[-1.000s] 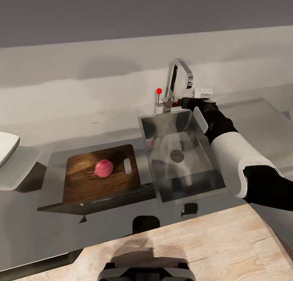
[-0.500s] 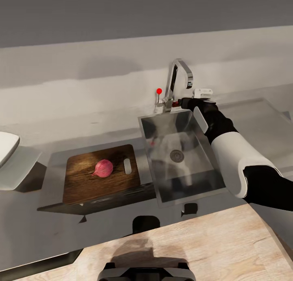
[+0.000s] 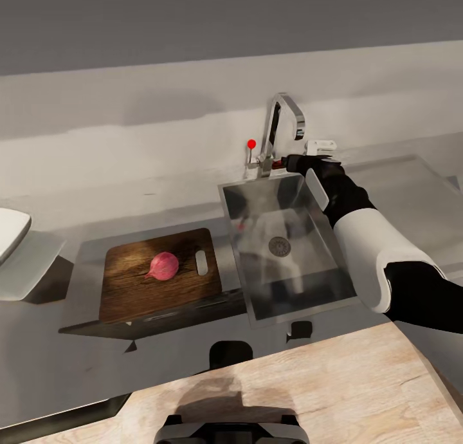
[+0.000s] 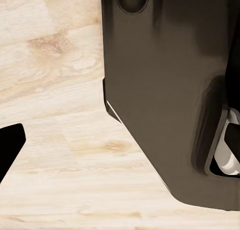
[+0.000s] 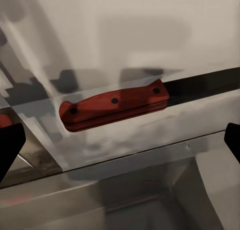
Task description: In the kitchen, take the Vidalia onion out of the sink, dice it on the chopping board with the paring knife, put the diced onion into the bowl on the countertop, then place both the paring knife and the chopping board into the sink.
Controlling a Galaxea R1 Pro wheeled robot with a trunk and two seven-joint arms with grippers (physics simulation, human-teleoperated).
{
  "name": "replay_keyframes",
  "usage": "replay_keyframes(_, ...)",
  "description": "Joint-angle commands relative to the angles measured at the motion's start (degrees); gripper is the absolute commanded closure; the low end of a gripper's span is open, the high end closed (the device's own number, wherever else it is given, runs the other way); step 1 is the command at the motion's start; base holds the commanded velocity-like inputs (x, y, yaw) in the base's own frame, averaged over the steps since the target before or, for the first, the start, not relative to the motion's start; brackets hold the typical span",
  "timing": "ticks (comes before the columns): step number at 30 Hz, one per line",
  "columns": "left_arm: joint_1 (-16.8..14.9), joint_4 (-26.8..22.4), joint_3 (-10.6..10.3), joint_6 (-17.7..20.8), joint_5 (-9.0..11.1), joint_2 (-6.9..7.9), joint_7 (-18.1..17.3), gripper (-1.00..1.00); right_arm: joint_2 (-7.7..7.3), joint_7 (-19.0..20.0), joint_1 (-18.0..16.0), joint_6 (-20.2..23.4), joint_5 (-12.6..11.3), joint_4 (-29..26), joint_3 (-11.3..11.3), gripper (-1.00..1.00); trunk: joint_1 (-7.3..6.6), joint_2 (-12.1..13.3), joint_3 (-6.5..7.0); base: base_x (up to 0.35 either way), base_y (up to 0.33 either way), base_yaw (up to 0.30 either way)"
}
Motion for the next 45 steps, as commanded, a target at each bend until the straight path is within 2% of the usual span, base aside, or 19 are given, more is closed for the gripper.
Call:
replay_keyframes(1, -0.08, 0.25, -0.48, -0.39, 0.39, -0.05, 0.08, -1.00, -0.02, -0.41, -0.03, 0.26, -0.49, -0.06, 0.22, -1.00, 0.03, -0.09, -0.07, 0.020, 0.000, 0.000)
replay_keyframes(45, -0.08, 0.24, -0.47, -0.39, 0.39, -0.01, 0.09, -1.00, -0.11, -0.42, -0.03, 0.27, -0.40, -0.08, 0.21, -1.00, 0.03, -0.09, -0.07, 0.016, 0.000, 0.000)
